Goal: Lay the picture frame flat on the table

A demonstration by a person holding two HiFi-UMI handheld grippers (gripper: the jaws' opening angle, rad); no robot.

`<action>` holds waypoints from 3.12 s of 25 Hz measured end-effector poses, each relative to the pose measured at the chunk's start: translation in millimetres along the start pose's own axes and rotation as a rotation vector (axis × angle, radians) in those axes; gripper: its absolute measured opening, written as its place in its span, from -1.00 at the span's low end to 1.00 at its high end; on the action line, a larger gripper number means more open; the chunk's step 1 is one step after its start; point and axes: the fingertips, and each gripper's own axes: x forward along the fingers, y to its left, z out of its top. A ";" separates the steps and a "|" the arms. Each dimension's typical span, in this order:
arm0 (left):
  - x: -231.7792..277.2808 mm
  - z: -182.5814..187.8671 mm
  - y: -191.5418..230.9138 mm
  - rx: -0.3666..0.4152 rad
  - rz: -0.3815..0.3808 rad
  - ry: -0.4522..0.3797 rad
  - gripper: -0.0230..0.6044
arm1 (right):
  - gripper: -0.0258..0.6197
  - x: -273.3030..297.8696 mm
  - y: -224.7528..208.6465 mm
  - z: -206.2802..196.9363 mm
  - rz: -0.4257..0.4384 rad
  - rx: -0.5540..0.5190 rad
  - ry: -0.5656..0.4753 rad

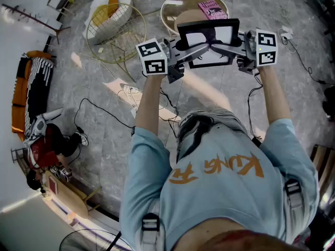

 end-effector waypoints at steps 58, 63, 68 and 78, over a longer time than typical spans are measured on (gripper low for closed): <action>-1.6 -4.4 11.1 -0.122 0.042 -0.031 -0.84 | -0.89 0.9 -9.5 -4.0 0.002 0.100 -0.022; -1.5 -1.7 16.7 -0.180 0.034 -0.022 -0.84 | -0.89 1.7 -13.9 -0.7 -0.027 0.144 -0.030; 0.4 -6.3 23.0 -0.241 0.019 -0.020 -0.84 | -0.89 -0.8 -18.2 -6.2 -0.073 0.184 -0.041; 16.1 -10.4 7.4 -0.239 0.028 0.130 -0.84 | -0.89 -13.2 -2.7 -9.2 -0.078 0.170 -0.107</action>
